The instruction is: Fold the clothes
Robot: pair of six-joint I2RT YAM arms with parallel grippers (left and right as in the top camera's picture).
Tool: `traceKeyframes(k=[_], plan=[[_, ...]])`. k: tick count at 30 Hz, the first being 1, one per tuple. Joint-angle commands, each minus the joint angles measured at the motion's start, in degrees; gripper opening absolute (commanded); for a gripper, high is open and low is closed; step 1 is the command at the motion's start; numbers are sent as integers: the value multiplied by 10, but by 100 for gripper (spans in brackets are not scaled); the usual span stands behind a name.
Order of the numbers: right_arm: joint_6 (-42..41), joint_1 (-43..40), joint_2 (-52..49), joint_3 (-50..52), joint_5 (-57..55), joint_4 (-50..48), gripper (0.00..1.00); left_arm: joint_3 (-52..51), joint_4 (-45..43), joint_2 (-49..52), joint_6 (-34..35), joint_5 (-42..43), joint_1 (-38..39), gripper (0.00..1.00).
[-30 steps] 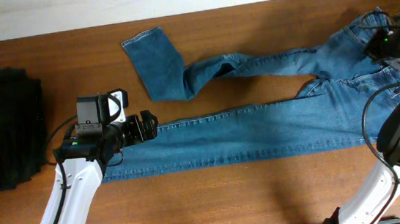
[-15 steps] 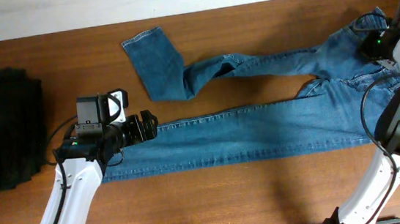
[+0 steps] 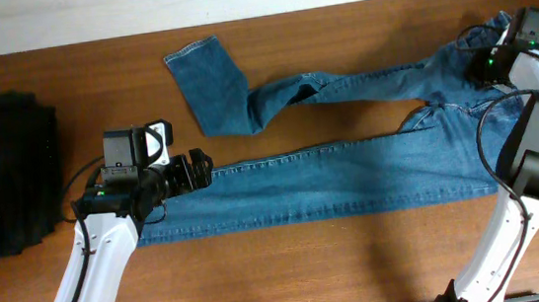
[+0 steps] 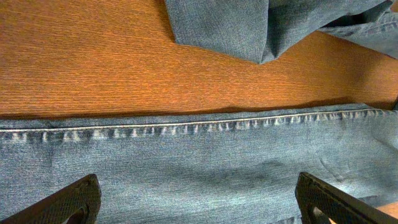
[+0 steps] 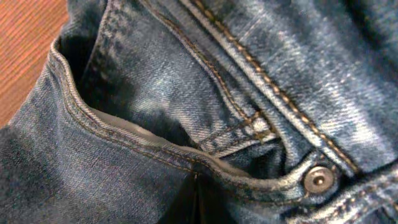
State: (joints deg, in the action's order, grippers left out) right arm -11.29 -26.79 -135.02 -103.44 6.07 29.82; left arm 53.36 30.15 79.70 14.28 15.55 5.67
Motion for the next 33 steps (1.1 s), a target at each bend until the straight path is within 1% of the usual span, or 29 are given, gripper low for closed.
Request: traceKeyframes(k=[1,4,6,7,10,11,12,16,20,25,28,30,33], plan=[[23,4,-51,0,-22,-1,4,0,-1,3,-9,-4,2,99],[23,5,-59,0,-16,3,5,0,-1,3,-9,-4,2,100],[23,5,-59,0,-16,6,13,0,-1,3,-9,-4,2,99],[23,5,-59,0,-16,8,15,0,-1,3,-9,-4,2,99],[23,5,-59,0,-16,18,13,0,-1,3,-9,-4,2,99],[23,5,-59,0,-16,22,6,0,-1,3,-9,-4,2,99],[23,5,-59,0,-16,26,4,0,-1,3,-9,-4,2,99],[23,5,-59,0,-16,39,4,0,-2,3,-9,-4,2,99],[23,5,-59,0,-4,49,4,0,-67,4,-9,-46,2,99],[23,5,-59,0,24,50,4,0,-71,4,-9,-45,2,99],[23,5,-59,0,24,47,4,0,-74,5,-29,-44,3,100],[23,5,-59,0,24,44,4,0,-81,10,-29,-45,3,100],[23,5,-59,0,24,40,4,0,-127,39,-25,-45,4,99]])
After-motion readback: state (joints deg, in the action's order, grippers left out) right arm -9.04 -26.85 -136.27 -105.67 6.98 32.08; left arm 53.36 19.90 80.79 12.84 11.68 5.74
